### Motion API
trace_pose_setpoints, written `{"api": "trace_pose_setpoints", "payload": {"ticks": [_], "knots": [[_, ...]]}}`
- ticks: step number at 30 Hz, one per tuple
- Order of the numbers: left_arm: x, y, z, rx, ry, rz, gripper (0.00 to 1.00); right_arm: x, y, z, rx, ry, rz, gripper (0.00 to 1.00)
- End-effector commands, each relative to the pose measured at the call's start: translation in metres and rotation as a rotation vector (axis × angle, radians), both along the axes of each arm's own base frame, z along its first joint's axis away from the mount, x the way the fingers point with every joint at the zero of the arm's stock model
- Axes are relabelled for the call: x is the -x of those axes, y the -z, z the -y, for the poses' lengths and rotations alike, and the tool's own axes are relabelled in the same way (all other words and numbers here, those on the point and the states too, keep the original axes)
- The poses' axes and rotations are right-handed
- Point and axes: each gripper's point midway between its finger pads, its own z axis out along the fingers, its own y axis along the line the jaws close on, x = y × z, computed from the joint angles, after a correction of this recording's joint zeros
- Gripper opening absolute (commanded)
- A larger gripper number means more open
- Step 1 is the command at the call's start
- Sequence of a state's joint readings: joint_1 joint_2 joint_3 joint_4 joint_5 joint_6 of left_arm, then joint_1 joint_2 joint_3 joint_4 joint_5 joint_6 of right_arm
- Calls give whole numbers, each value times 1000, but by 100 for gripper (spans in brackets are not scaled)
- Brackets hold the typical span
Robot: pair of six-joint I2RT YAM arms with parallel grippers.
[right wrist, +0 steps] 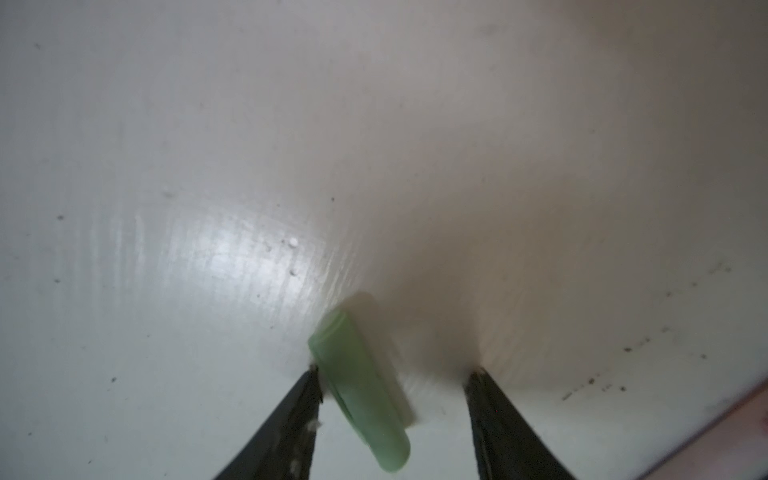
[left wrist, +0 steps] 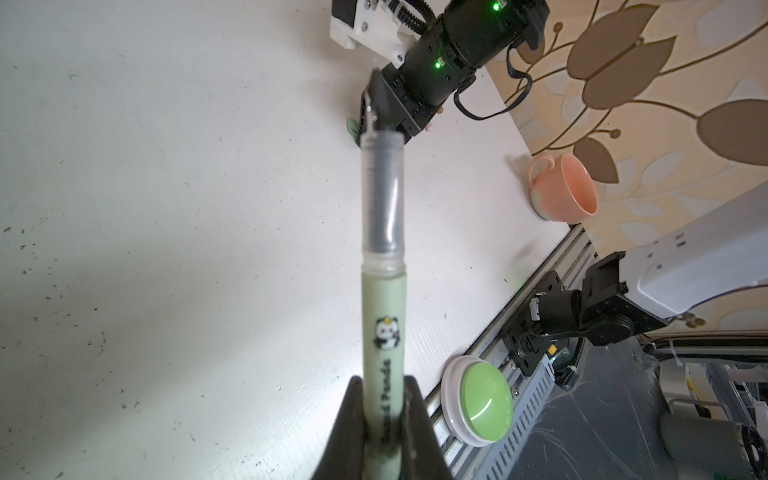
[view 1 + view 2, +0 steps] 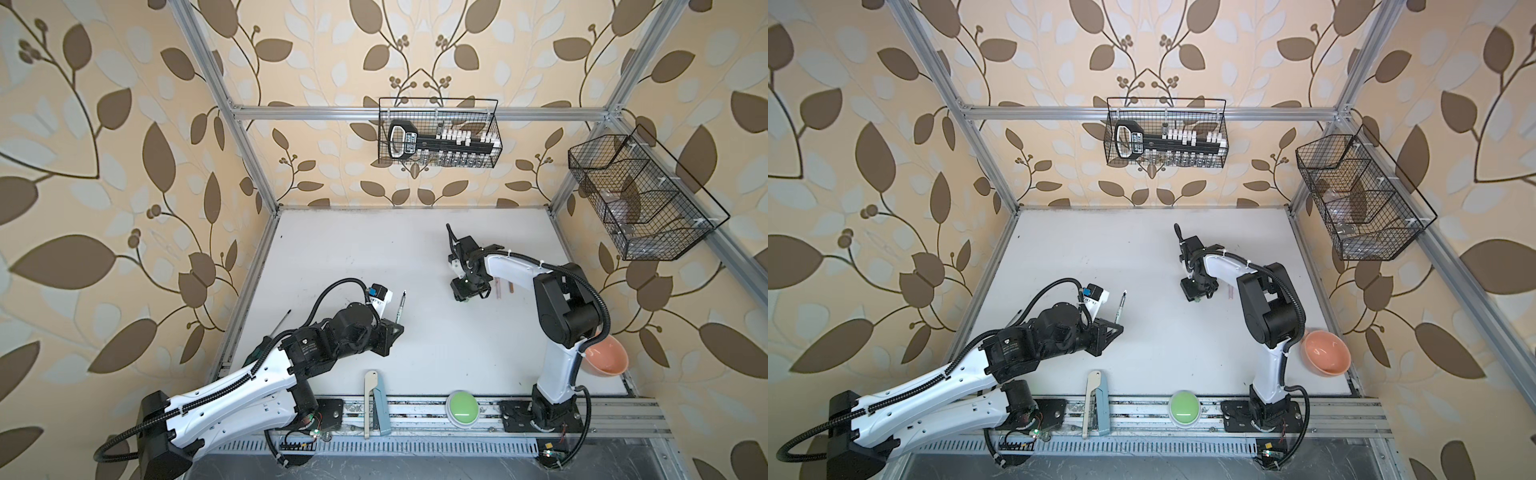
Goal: Insert the pens into the pen caps
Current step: 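Lower the right gripper onto the light green cap and close on it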
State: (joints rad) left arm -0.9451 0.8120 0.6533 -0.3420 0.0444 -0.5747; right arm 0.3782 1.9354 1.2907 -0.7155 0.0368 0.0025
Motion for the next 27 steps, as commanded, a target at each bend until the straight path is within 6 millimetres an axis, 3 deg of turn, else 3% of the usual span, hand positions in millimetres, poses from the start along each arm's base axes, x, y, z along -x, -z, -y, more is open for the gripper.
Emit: {"api": "trace_pose_setpoints", "payload": {"ticks": [1, 6, 11, 17, 27], "knots": [[-3, -19, 4, 33, 1, 23, 0, 13, 8, -5, 46, -69, -45, 57], [-4, -18, 4, 33, -6, 17, 0, 15, 14, -14, 47, -87, -42, 55], [-2, -19, 3, 38, -6, 17, 0, 23, 25, -6, 30, -57, -104, 48], [-3, -19, -1, 30, -15, 24, 1, 38, 24, -3, 2, 18, -122, 42], [-1, -15, -3, 23, -11, 23, 1, 34, 30, -4, 71, 9, -90, 35]]}}
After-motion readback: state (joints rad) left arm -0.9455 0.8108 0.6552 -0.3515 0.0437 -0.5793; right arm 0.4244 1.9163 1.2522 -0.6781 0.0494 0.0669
